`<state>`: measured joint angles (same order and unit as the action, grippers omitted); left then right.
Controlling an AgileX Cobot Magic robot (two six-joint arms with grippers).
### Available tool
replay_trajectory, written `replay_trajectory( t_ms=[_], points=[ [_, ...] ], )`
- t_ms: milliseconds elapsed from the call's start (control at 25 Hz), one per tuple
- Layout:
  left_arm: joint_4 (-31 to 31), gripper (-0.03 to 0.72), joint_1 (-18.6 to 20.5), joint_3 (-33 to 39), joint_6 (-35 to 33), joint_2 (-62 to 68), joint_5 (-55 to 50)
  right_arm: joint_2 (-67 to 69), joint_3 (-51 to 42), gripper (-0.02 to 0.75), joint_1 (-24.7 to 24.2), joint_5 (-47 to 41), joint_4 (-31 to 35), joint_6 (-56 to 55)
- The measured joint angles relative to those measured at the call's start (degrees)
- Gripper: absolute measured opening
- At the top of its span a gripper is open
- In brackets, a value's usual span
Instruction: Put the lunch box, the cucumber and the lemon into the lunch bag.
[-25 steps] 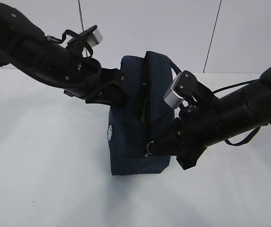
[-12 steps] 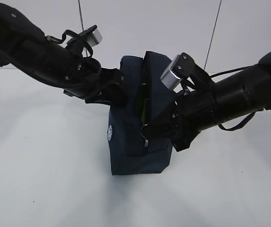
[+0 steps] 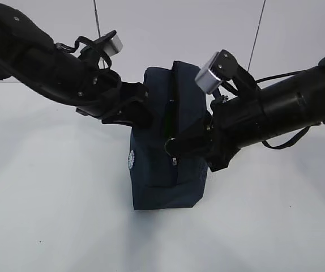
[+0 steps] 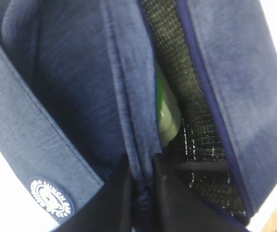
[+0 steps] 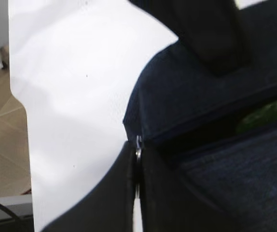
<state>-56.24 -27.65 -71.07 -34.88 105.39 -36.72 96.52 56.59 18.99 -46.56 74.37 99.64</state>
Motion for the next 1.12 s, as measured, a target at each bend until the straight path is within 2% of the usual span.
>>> replay_trajectory(
  t_ms=[440,880,1120],
  points=[
    [-0.2,0.035,0.0,0.0,0.0,1.8,0.5,-0.2,3.9,0.02,0.0,-0.2,0.4,0.0],
    [-0.2,0.035,0.0,0.0,0.0,1.8,1.4,-0.2,4.0,0.02,0.0,6.6,0.8,0.0],
    [-1.3,0.035,0.0,0.0,0.0,1.8,2.3,0.1,4.1,0.02,0.0,8.4,4.2,0.0]
  ],
)
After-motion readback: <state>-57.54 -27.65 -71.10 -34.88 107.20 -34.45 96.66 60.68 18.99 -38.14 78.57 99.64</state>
